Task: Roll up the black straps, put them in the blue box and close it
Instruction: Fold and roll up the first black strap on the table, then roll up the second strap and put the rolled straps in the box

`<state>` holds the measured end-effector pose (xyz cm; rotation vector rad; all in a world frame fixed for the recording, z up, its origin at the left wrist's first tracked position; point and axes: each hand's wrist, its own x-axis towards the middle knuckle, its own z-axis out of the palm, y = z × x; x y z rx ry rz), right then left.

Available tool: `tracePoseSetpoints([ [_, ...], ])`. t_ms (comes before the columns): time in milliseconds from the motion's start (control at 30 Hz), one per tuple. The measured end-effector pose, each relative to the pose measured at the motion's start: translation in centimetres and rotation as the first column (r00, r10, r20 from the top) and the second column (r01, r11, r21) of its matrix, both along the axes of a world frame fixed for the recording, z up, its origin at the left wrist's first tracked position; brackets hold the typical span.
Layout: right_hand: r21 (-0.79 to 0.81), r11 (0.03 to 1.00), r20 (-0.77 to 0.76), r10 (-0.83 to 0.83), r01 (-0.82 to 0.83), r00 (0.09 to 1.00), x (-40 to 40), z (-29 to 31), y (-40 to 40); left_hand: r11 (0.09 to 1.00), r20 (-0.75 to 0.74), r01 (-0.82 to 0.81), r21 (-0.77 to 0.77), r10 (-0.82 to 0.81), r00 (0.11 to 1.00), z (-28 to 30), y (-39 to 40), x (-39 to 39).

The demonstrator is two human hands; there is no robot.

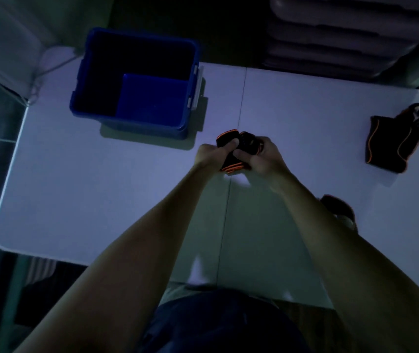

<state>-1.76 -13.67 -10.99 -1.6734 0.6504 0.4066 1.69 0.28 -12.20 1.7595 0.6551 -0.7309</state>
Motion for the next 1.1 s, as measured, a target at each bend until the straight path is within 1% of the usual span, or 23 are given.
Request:
tracePoseSetpoints([
  [100, 0.035, 0.999, -0.017, 0.024, -0.024, 1.000, -2.5, -0.3, 3.4, 0.998, 0.026, -0.065, -0.010, 0.065, 0.998, 0.9, 3.7, -3.6],
  [167, 0.061, 0.994, -0.032, 0.088, -0.086, 0.996, -3.7, -0.6, 6.3, 0.991, 0.051, -0.134, -0.008, 0.134, 0.990, 1.3, 6.6, -5.3],
  [200, 0.049, 0.991, -0.051, 0.128, -0.126, 0.990, -4.2, -0.7, 7.9, 0.989, 0.061, -0.151, 0.005, 0.150, 0.987, 1.5, 8.2, -6.0],
  [300, 0.042, 0.981, -0.077, 0.192, -0.189, 0.978, -5.1, -1.2, 12.5, 0.983, 0.090, -0.161, 0.089, 0.153, 0.984, 1.7, 12.9, -7.2],
  [400, 0.118, 0.972, -0.113, 0.216, -0.202, 0.970, -5.4, -0.9, 16.8, 0.975, 0.108, -0.163, 0.148, 0.148, 0.983, 1.8, 17.6, -7.3],
  [467, 0.105, 0.966, -0.116, 0.249, -0.238, 0.961, -5.6, -0.9, 19.2, 0.975, 0.110, -0.122, 0.187, 0.103, 0.989, 1.6, 20.2, -7.2],
  [567, 0.019, 0.967, -0.119, 0.254, -0.253, 0.960, -6.0, -1.1, 21.8, 0.975, 0.111, -0.028, 0.221, 0.003, 0.994, 1.3, 22.8, -6.9],
  [700, -0.184, 0.936, -0.076, 0.291, -0.300, 0.954, -6.6, -1.7, 22.9, 0.952, 0.152, 0.089, 0.293, -0.139, 0.979, 0.6, 23.9, -7.0],
  [767, -0.241, 0.924, -0.069, 0.287, -0.296, 0.955, -6.9, -1.8, 22.6, 0.935, 0.167, 0.136, 0.327, -0.198, 0.966, 0.8, 23.7, -7.3],
  [833, -0.276, 0.913, -0.079, 0.292, -0.302, 0.953, -7.2, -1.7, 22.1, 0.916, 0.181, 0.171, 0.363, -0.249, 0.951, 1.2, 23.4, -7.5],
  [967, -0.259, 0.929, -0.052, 0.260, -0.264, 0.964, -8.5, -1.0, 20.7, 0.848, 0.226, 0.217, 0.484, -0.361, 0.905, 2.5, 22.6, -8.3],
  [1033, -0.261, 0.934, -0.011, 0.248, -0.242, 0.969, -9.3, -0.4, 19.7, 0.802, 0.274, 0.221, 0.554, -0.427, 0.862, 3.4, 21.7, -9.0],
  [1100, -0.284, 0.932, 0.033, 0.245, -0.226, 0.969, -10.4, 0.6, 18.5, 0.789, 0.357, 0.216, 0.576, -0.480, 0.801, 4.3, 20.2, -9.9],
])
